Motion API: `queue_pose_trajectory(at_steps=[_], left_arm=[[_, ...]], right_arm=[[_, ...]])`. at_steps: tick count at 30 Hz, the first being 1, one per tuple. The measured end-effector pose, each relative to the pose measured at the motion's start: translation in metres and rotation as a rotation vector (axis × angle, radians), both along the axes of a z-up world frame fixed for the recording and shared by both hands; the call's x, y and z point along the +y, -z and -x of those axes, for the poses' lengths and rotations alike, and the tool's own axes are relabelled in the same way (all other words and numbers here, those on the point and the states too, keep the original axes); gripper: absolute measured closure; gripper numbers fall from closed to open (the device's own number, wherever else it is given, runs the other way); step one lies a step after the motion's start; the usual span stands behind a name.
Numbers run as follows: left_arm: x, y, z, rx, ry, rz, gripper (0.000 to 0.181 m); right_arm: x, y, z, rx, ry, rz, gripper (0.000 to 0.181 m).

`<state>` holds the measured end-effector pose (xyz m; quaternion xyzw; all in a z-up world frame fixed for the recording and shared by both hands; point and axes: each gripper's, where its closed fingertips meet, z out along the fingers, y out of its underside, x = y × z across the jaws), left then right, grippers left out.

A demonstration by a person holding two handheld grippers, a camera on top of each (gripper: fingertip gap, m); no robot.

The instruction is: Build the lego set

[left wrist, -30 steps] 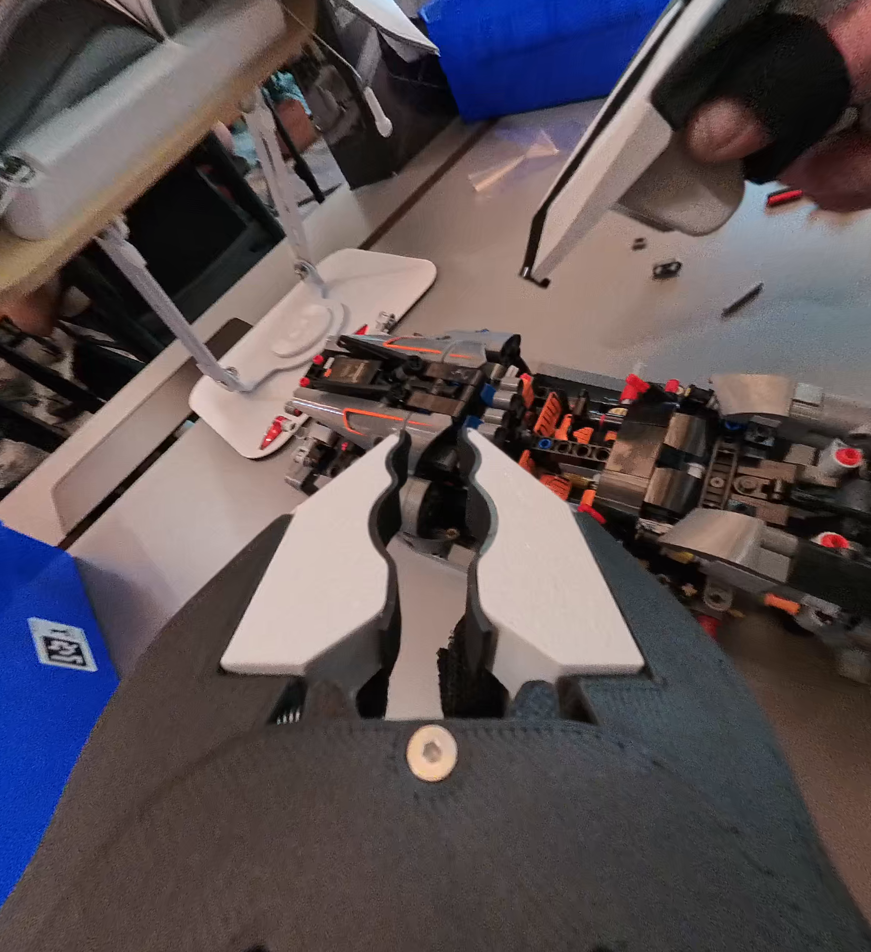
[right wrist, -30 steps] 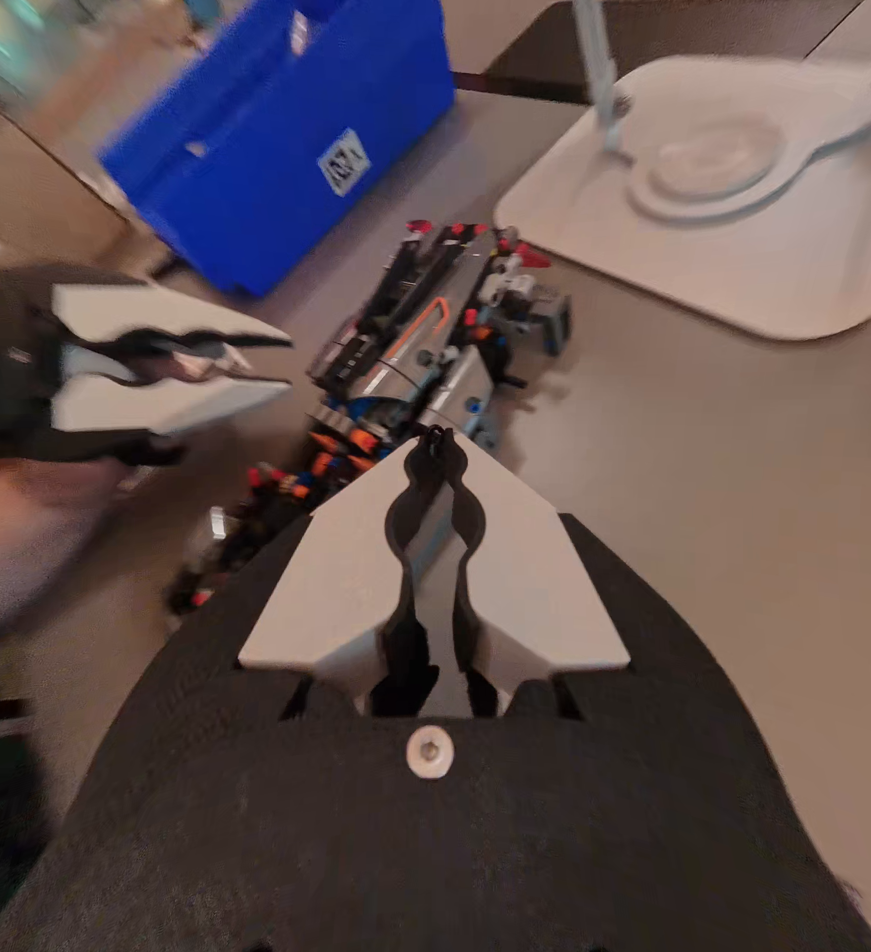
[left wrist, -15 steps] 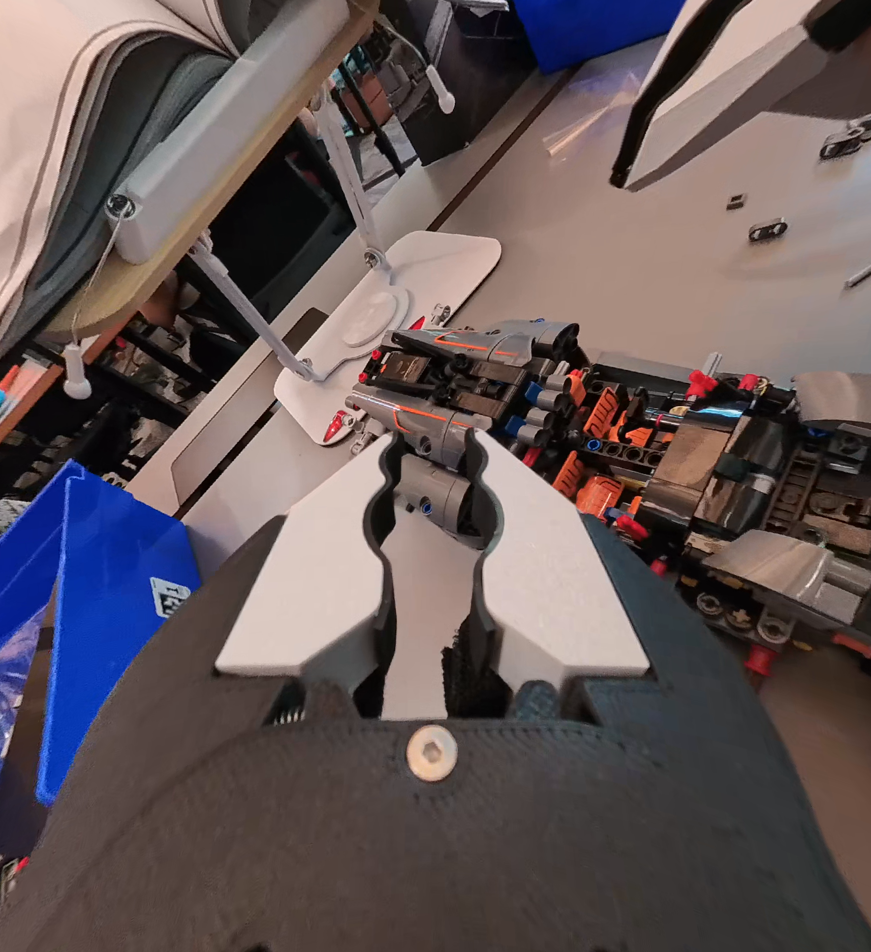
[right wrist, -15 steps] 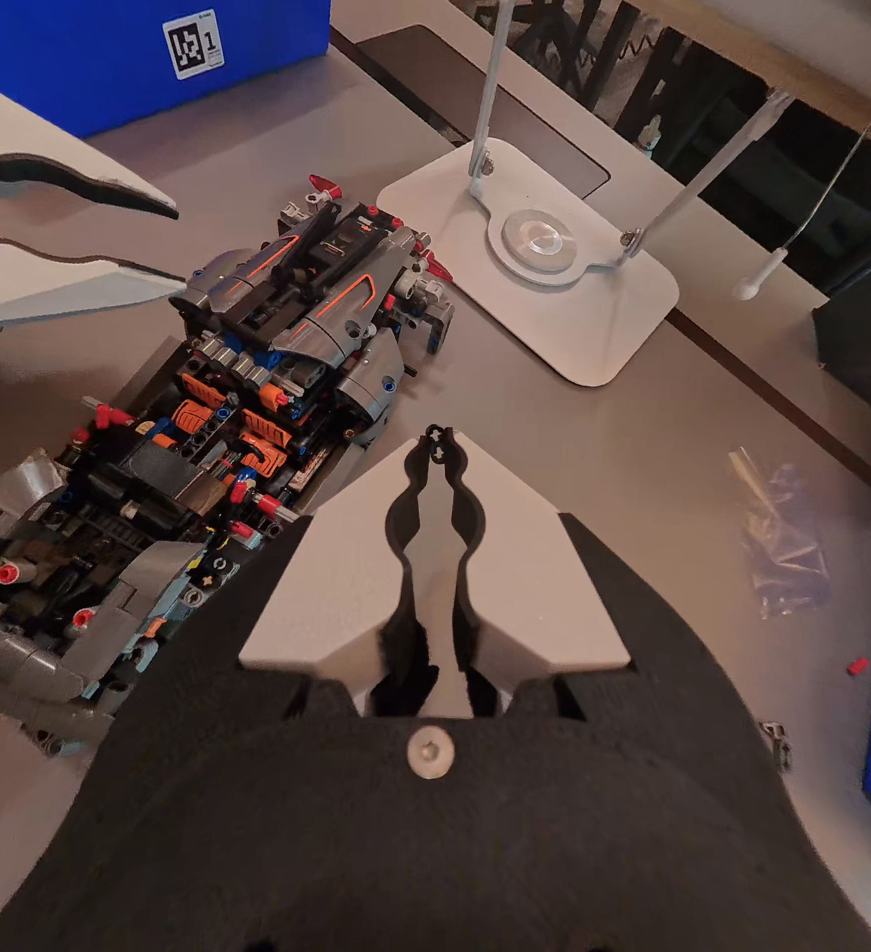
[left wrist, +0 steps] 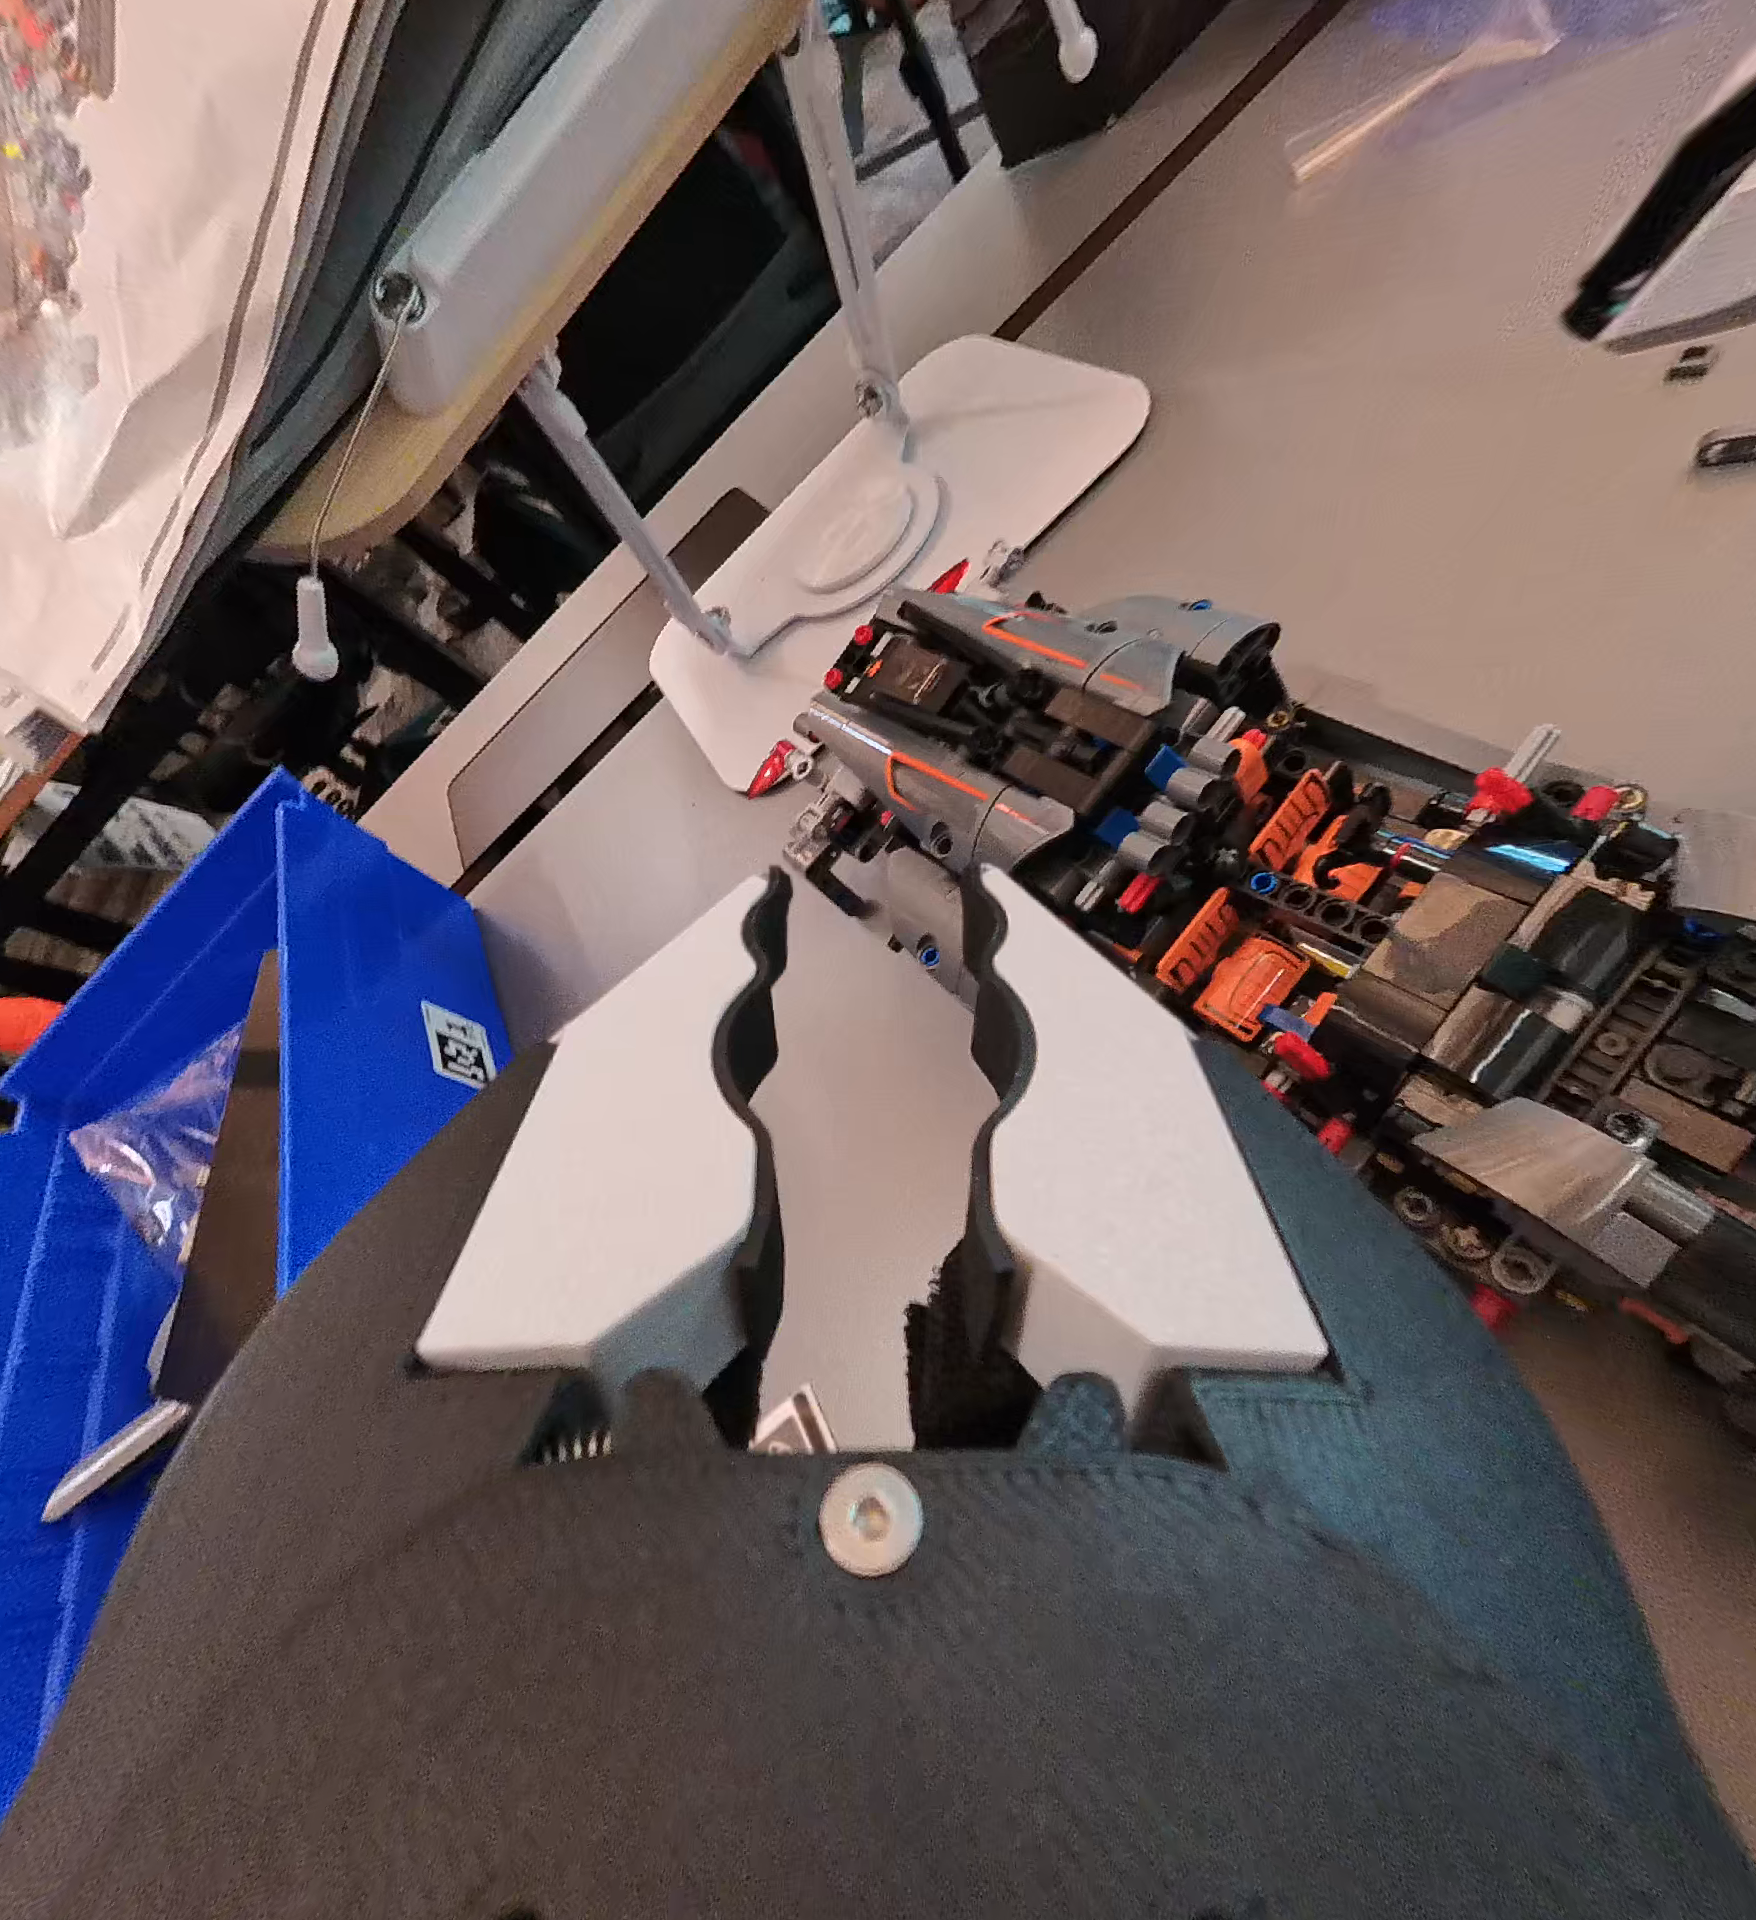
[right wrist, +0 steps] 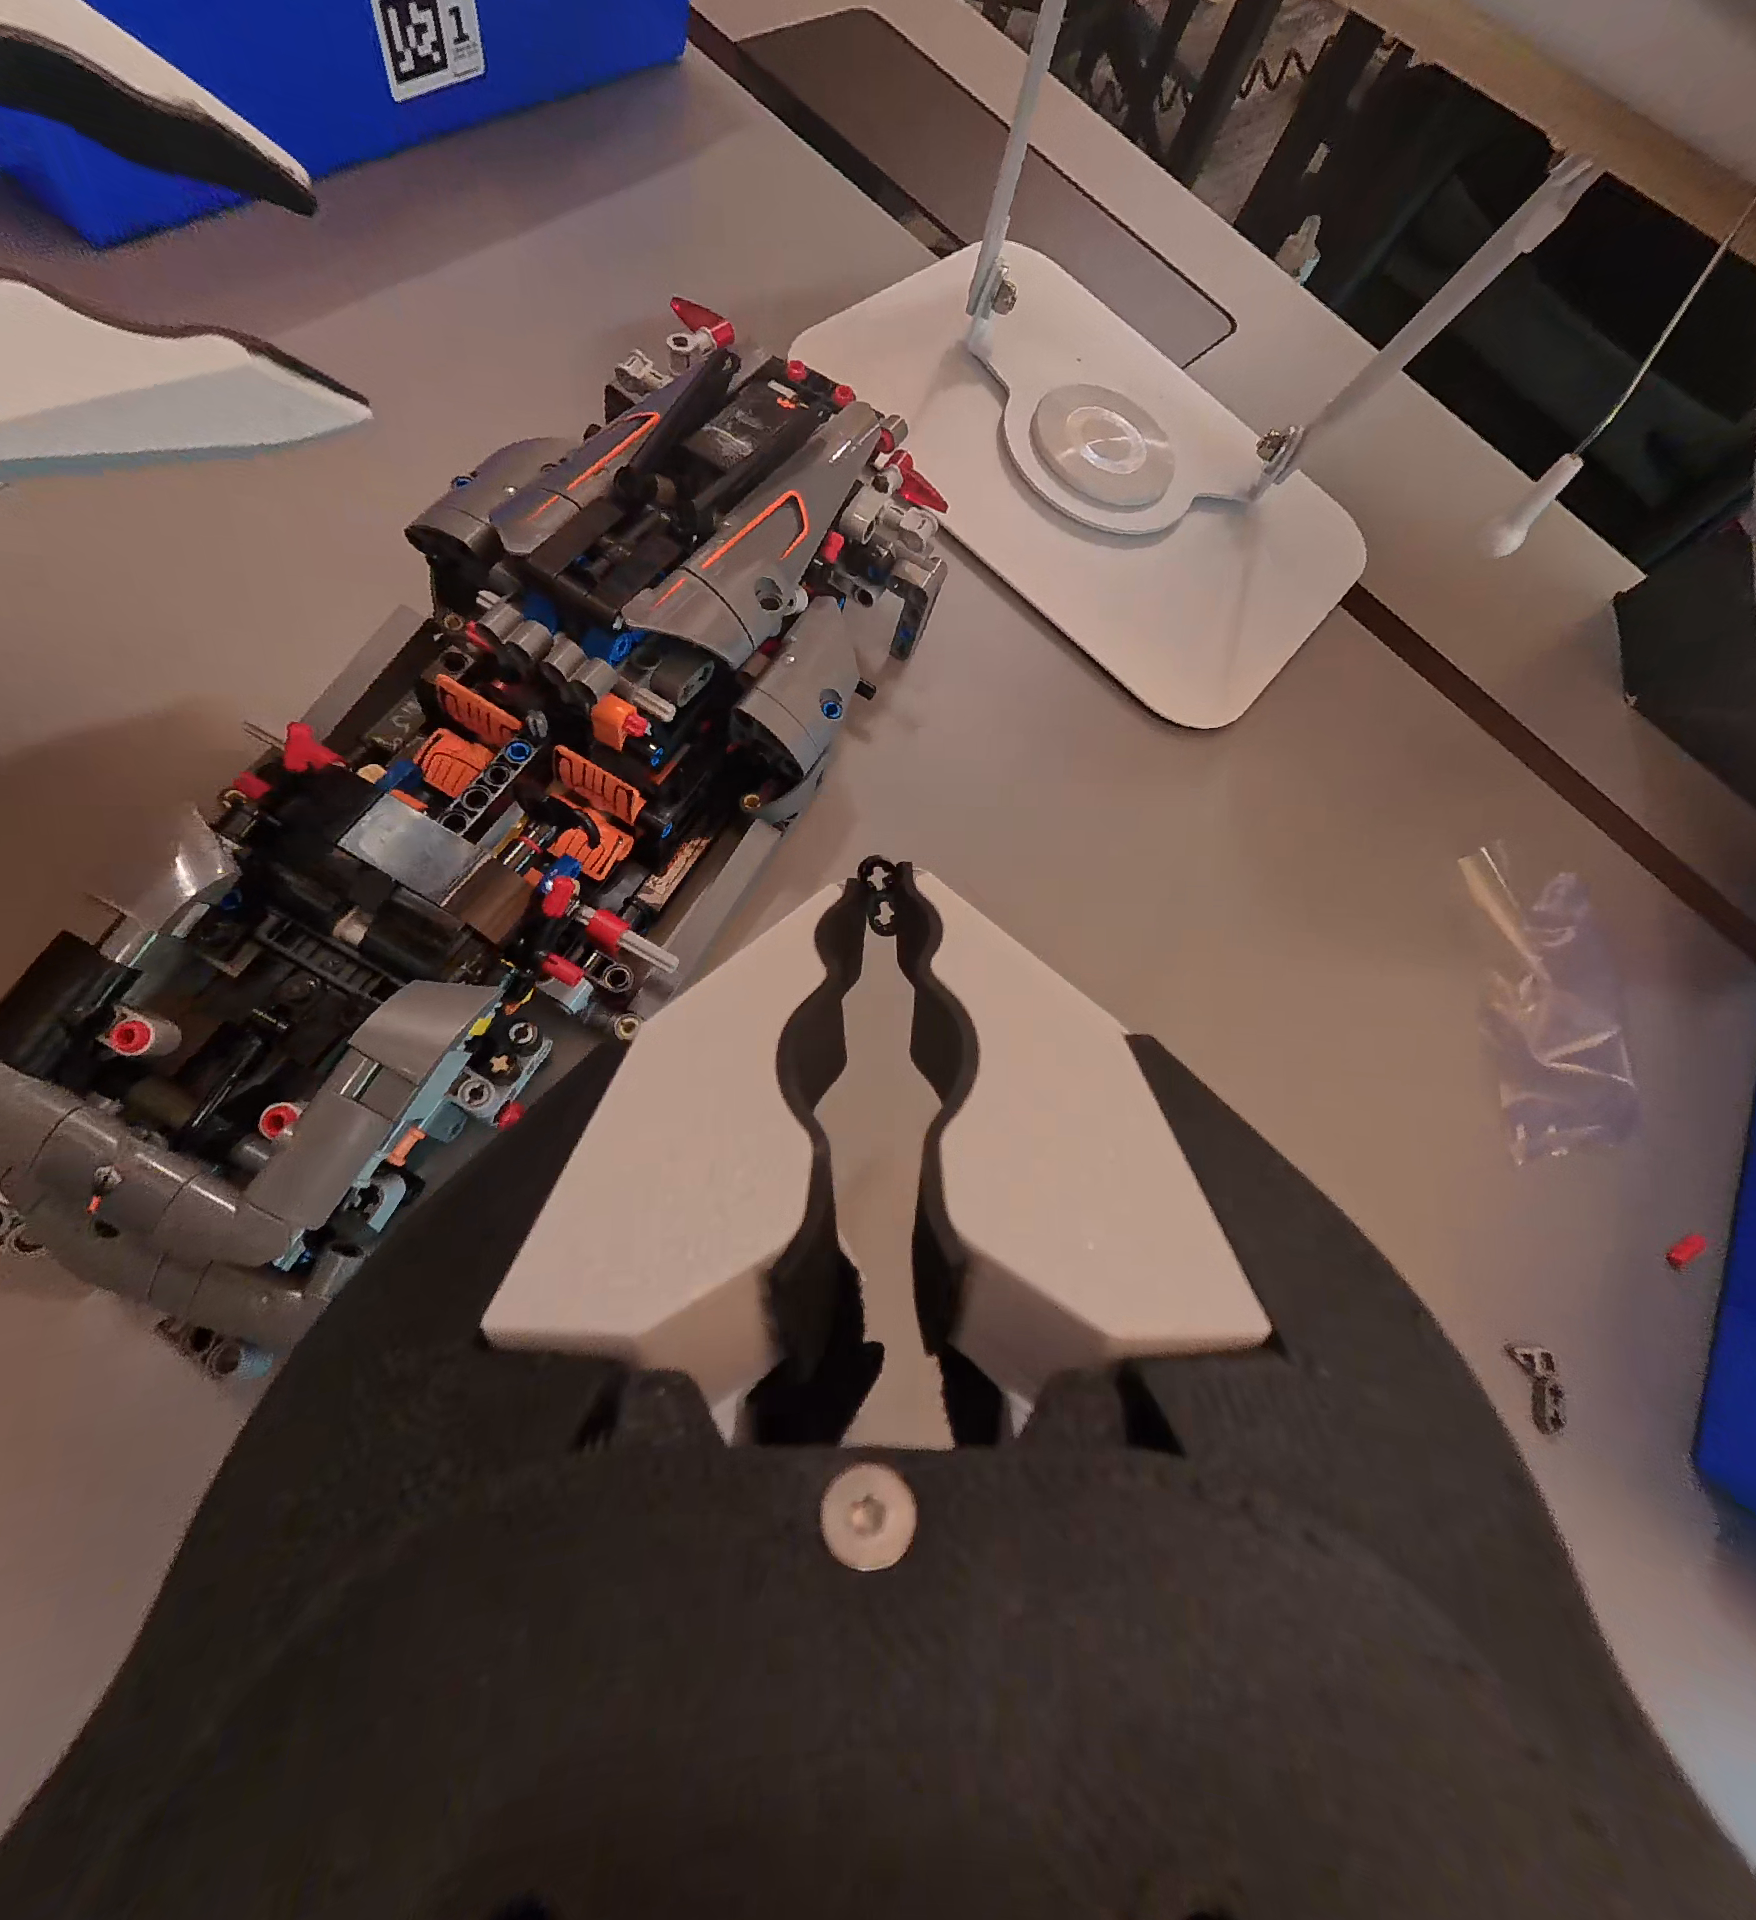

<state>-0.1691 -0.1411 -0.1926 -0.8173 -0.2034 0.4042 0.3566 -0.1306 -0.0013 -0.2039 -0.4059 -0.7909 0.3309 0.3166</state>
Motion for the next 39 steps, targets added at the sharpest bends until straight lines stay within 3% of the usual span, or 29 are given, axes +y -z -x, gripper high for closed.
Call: queue_pose_trajectory(at_steps=[6, 30, 32, 39], left_arm=[[-0.007, 0.005, -0.003, -0.035, -0.061, 0.022, 0.146], [-0.003, 0.016, 0.007, -0.053, -0.061, 0.021, 0.147], [-0.003, 0.014, 0.008, -0.062, -0.034, -0.010, 0.145], [0.015, 0.018, -0.005, -0.089, 0.247, -0.052, 0.144]], right_arm=[[-0.001, 0.005, -0.007, -0.016, -0.002, -0.004, 0.178], [-0.002, 0.016, 0.000, -0.065, -0.023, 0.054, 0.178], [-0.005, 0.017, 0.002, -0.112, -0.039, 0.169, 0.178], [-0.029, 0.020, 0.009, -0.449, -0.185, 0.798, 0.179]])
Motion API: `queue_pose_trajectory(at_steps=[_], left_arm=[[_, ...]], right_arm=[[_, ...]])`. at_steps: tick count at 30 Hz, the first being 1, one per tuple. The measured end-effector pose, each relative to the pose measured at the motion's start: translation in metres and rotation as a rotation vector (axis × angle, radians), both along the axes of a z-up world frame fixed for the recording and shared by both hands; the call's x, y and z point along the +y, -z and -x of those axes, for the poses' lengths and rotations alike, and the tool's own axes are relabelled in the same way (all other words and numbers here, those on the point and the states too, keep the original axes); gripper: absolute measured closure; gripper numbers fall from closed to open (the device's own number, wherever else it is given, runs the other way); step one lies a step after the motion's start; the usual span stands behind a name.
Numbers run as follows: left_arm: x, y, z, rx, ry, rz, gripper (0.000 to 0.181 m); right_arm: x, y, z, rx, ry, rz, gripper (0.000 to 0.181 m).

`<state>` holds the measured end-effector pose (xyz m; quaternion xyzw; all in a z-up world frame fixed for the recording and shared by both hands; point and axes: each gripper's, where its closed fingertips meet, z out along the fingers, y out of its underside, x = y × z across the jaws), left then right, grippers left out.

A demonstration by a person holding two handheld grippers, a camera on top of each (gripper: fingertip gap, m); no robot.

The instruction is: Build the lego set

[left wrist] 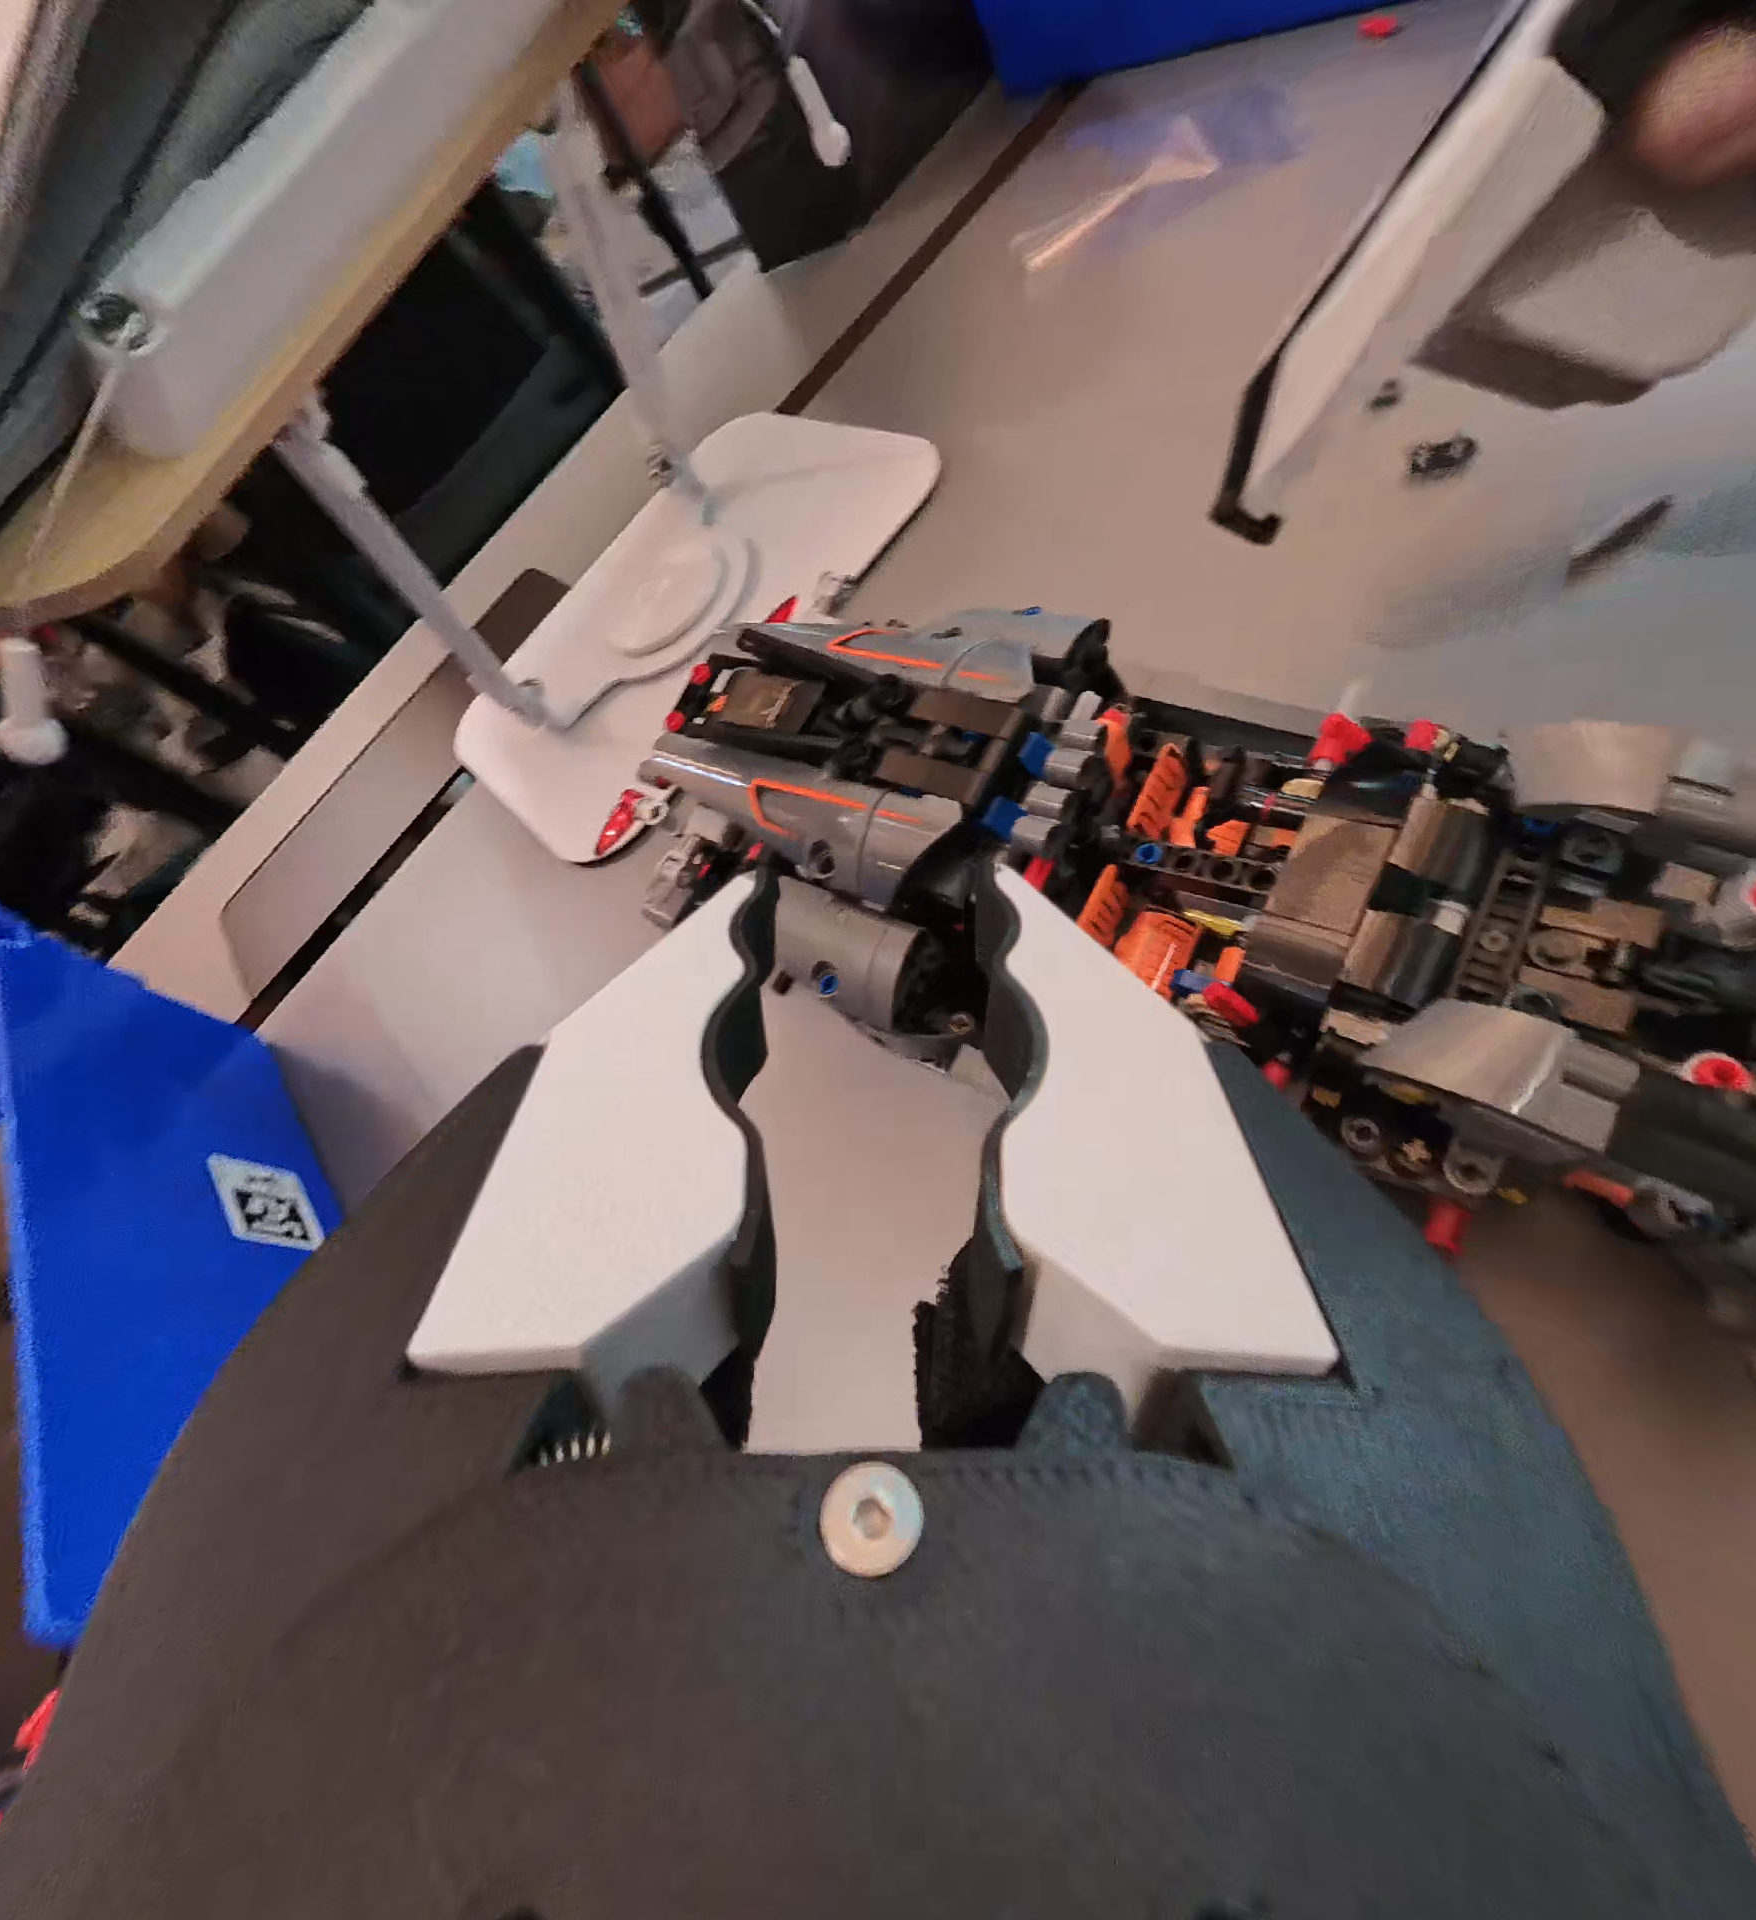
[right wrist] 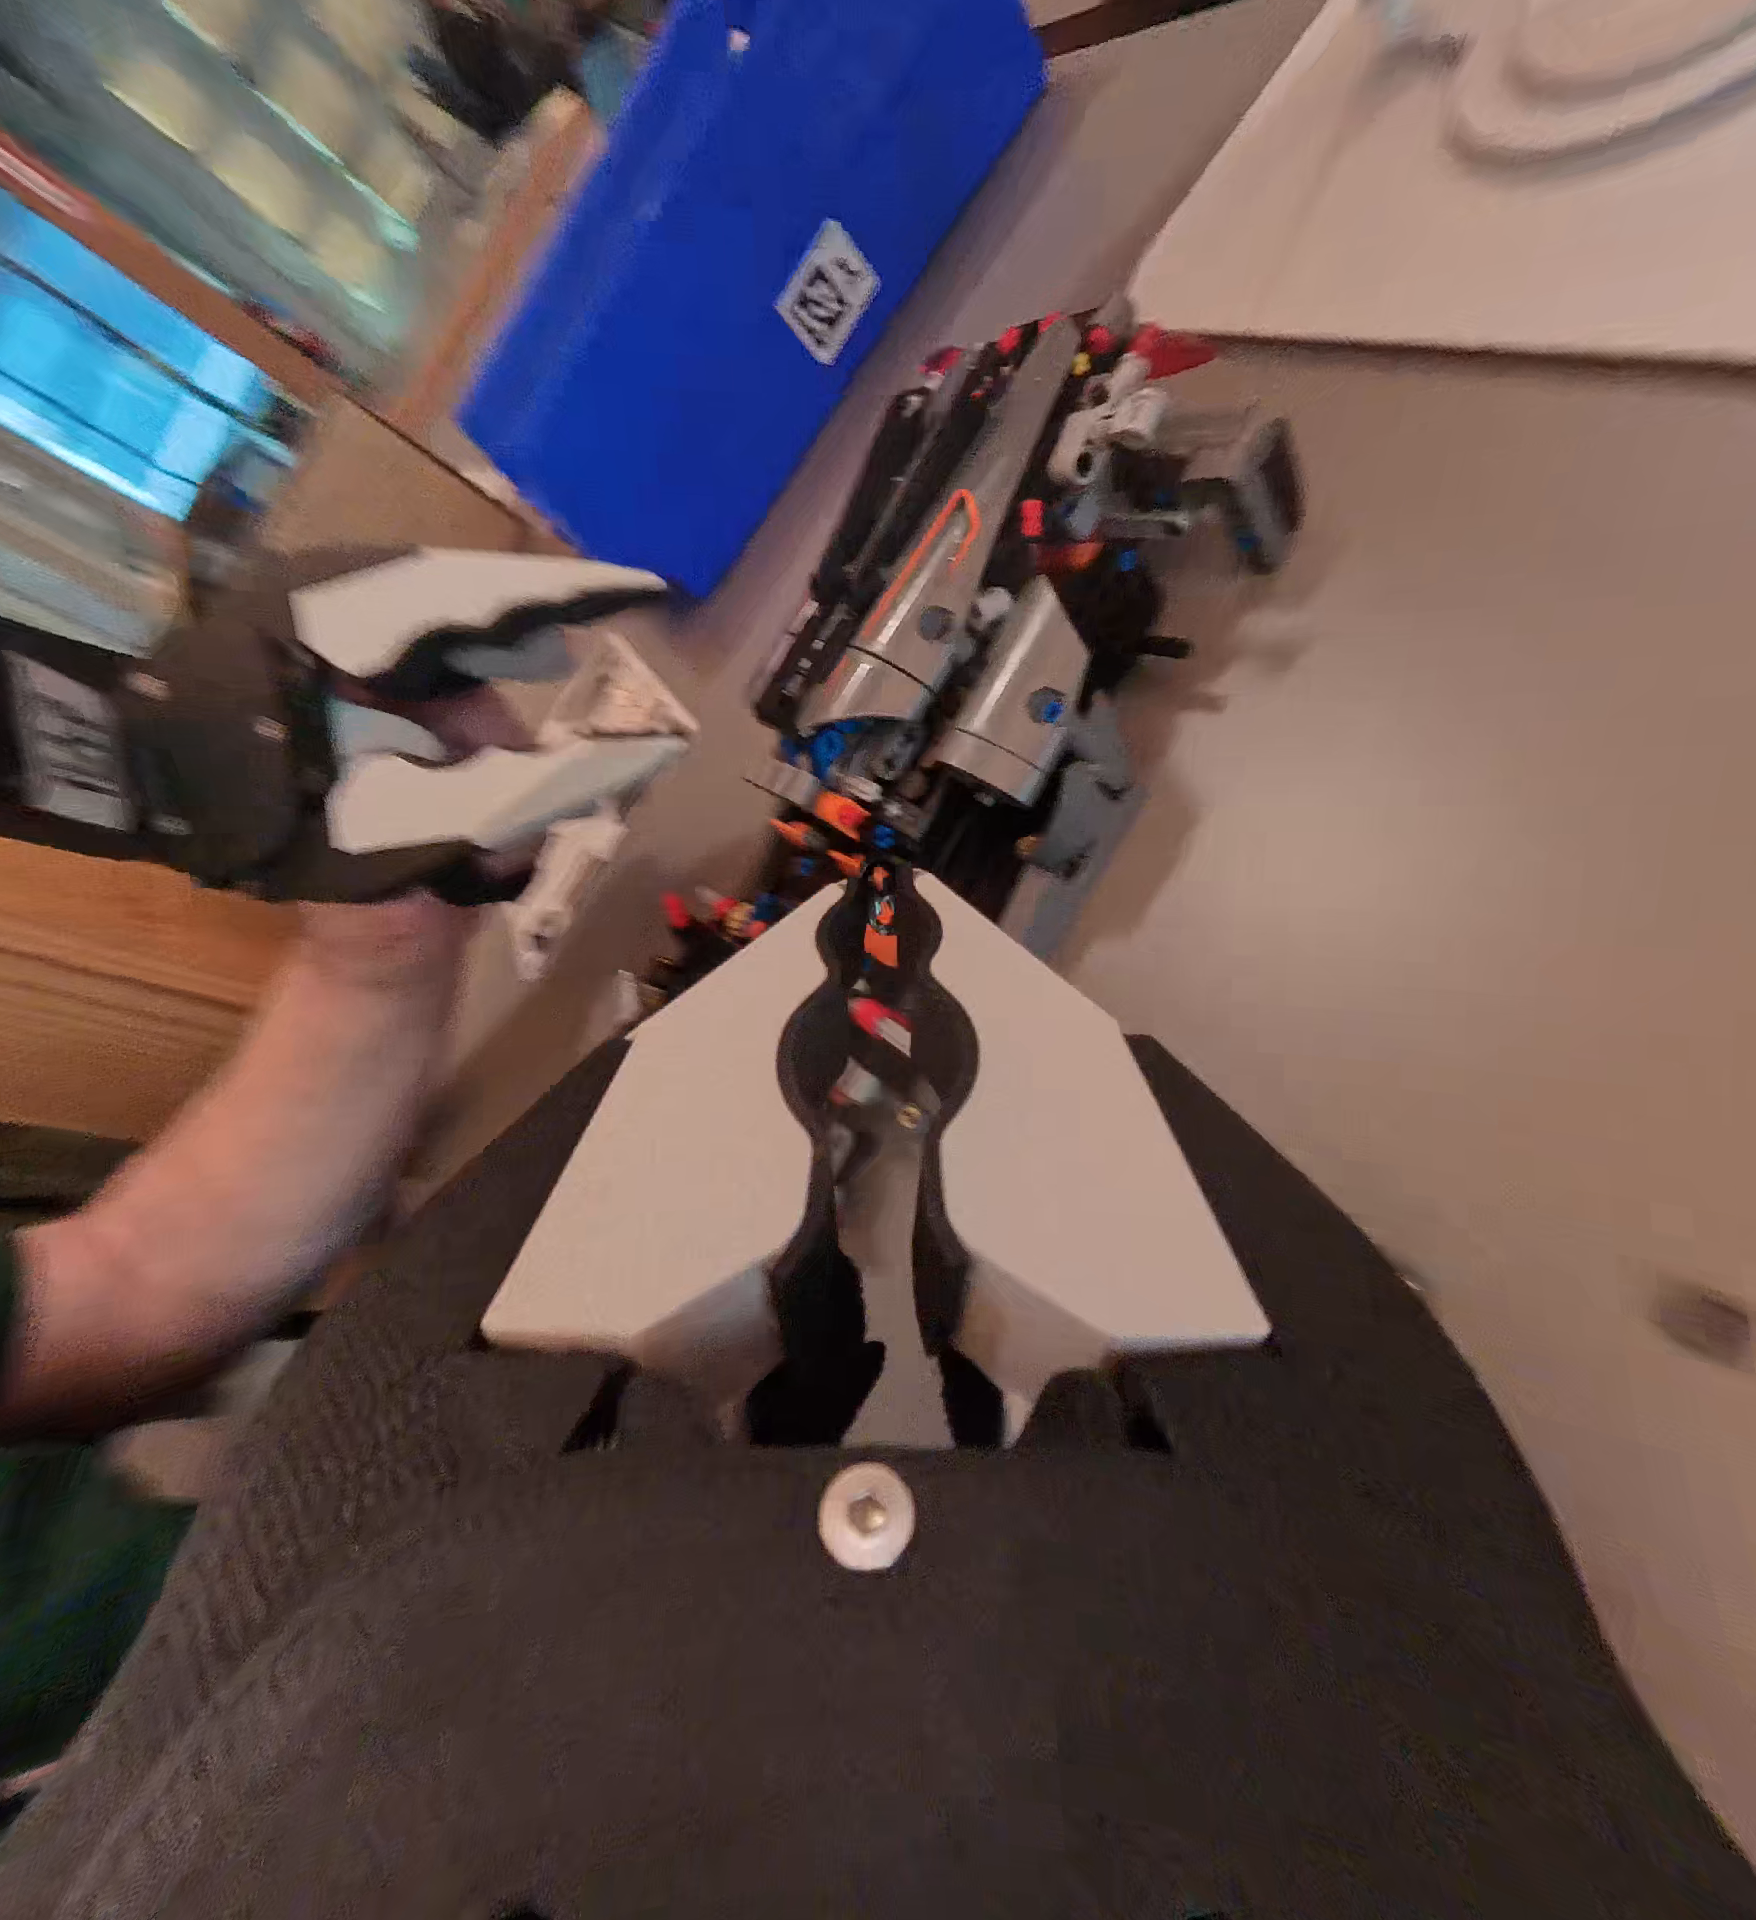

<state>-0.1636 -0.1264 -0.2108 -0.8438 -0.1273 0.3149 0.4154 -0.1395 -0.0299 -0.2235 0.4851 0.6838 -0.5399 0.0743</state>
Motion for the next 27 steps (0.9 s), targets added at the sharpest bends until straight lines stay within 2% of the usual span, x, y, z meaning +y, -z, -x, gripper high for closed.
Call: queue_pose_trajectory(at_steps=[2, 5, 9, 11, 14, 27], left_arm=[[0.005, 0.007, -0.004, -0.029, 0.063, 0.007, 0.147], [0.011, 0.016, -0.006, -0.069, 0.135, 0.016, 0.148], [0.019, 0.024, -0.015, -0.096, 0.229, 0.030, 0.157], [0.015, 0.025, -0.007, -0.077, 0.183, 0.035, 0.163], [0.015, 0.026, -0.007, -0.112, 0.189, -0.008, 0.162], [0.011, 0.035, -0.011, -0.153, 0.212, 0.001, 0.159]], right_arm=[[-0.007, -0.005, 0.005, -0.080, -0.025, 0.186, 0.179], [-0.014, -0.003, 0.011, -0.178, -0.063, 0.311, 0.180], [-0.031, 0.006, 0.008, -0.272, -0.128, 0.331, 0.179], [-0.032, 0.010, 0.012, -0.301, -0.112, 0.349, 0.179], [-0.035, 0.012, 0.013, -0.330, -0.116, 0.370, 0.179], [-0.037, 0.011, 0.016, -0.364, -0.135, 0.391, 0.181]])
